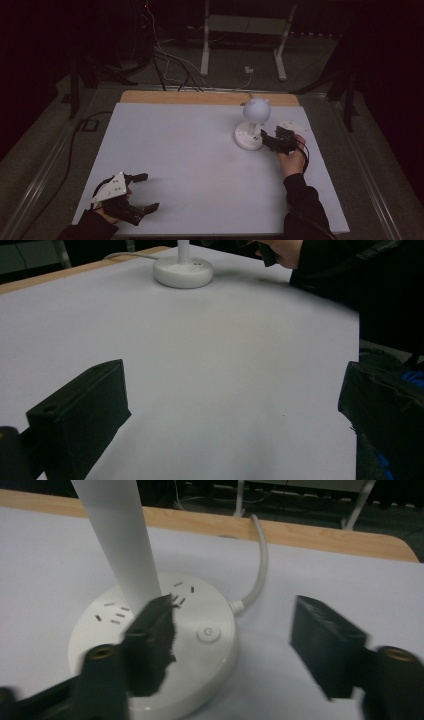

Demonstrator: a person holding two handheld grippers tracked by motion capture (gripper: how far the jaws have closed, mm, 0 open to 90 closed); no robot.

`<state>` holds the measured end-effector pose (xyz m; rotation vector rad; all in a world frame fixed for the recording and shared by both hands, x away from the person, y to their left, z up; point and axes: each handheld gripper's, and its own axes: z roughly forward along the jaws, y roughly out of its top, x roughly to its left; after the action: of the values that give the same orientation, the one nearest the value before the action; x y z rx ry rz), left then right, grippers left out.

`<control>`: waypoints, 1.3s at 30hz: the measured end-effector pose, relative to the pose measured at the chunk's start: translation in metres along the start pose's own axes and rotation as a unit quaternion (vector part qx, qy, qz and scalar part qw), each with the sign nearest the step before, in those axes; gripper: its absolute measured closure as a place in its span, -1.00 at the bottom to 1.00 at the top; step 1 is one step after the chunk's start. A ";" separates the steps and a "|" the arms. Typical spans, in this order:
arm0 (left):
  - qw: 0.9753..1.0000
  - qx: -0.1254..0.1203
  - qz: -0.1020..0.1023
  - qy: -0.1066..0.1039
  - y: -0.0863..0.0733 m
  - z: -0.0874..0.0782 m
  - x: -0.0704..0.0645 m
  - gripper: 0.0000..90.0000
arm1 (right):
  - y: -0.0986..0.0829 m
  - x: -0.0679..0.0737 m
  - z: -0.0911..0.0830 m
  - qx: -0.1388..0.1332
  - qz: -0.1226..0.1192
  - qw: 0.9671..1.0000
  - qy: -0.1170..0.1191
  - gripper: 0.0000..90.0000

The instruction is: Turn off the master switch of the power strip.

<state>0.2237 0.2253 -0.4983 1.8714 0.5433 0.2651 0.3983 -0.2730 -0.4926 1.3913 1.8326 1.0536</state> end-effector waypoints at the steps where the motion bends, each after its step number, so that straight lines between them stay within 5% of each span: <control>1: 1.000 0.000 0.000 0.000 0.000 0.000 0.000 -0.99 | 0.000 0.000 0.000 0.000 0.000 1.000 0.000 -0.37; 5: 1.000 0.000 0.000 0.000 0.000 0.000 0.000 -0.99 | 0.000 -0.002 -0.003 0.010 0.006 1.000 0.009 -0.67; 18: 1.000 0.000 0.001 -0.001 0.000 0.000 0.000 -0.99 | 0.000 0.004 -0.026 0.024 0.009 0.999 0.040 -1.00; 39: 1.000 -0.001 0.002 -0.003 0.000 -0.001 -0.001 -0.99 | -0.002 0.033 -0.068 0.022 -0.024 0.994 0.106 -1.00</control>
<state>0.2226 0.2252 -0.4978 1.8718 0.5355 0.2621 0.3321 -0.2570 -0.4604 1.2945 2.0421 1.1804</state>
